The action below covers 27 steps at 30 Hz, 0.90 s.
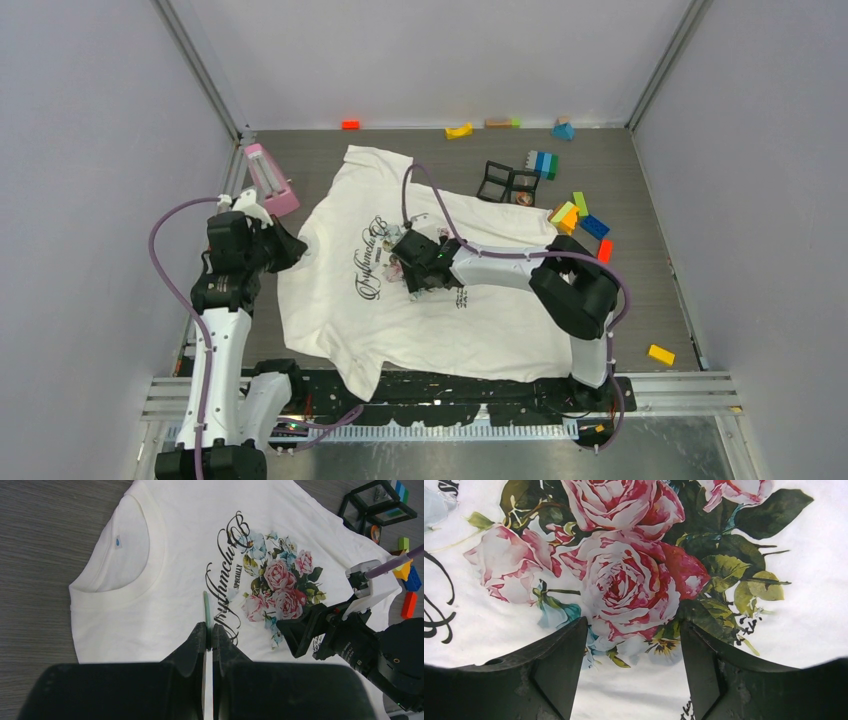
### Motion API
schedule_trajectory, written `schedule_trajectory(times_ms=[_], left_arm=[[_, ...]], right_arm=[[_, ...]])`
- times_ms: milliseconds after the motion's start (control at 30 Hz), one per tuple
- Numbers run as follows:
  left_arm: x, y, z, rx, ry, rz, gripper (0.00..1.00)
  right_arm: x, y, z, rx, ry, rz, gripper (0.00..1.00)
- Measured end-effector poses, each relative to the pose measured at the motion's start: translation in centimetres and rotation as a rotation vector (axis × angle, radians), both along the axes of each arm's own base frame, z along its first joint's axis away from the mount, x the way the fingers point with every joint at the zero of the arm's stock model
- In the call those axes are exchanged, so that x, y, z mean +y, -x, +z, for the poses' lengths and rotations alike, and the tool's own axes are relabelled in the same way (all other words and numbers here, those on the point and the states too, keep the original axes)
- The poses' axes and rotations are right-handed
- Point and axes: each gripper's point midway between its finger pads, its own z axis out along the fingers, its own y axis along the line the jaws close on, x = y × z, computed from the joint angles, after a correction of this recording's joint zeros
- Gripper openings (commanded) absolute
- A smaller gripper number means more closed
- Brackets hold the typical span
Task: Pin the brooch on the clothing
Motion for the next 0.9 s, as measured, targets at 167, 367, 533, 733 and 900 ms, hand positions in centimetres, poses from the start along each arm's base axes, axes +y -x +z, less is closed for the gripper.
schedule_trajectory(times_ms=[167,367,533,733,900], left_arm=[[-0.1,0.0,0.0,-0.001,0.003,-0.006,0.0],[-0.2,0.0,0.0,-0.001,0.005,-0.008,0.0],[-0.3,0.1,0.1,-0.002,0.01,-0.015,0.0],[-0.4,0.2,-0.2,0.003,0.014,-0.018,0.0],[-0.3,0.2,-0.4,0.009,0.017,-0.005,0.0]], right_arm=[[-0.5,-0.3,-0.4,0.033,-0.066,-0.024,0.73],[-2.9,-1.5,-0.4,0.031,-0.093,-0.082,0.73],[-5.0,-1.8,-0.4,0.032,-0.09,-0.12,0.74],[-5.4,-1.3,-0.2,0.064,-0.081,-0.097,0.75],[-3.3,0.1,1.0,0.102,-0.084,0.003,0.74]])
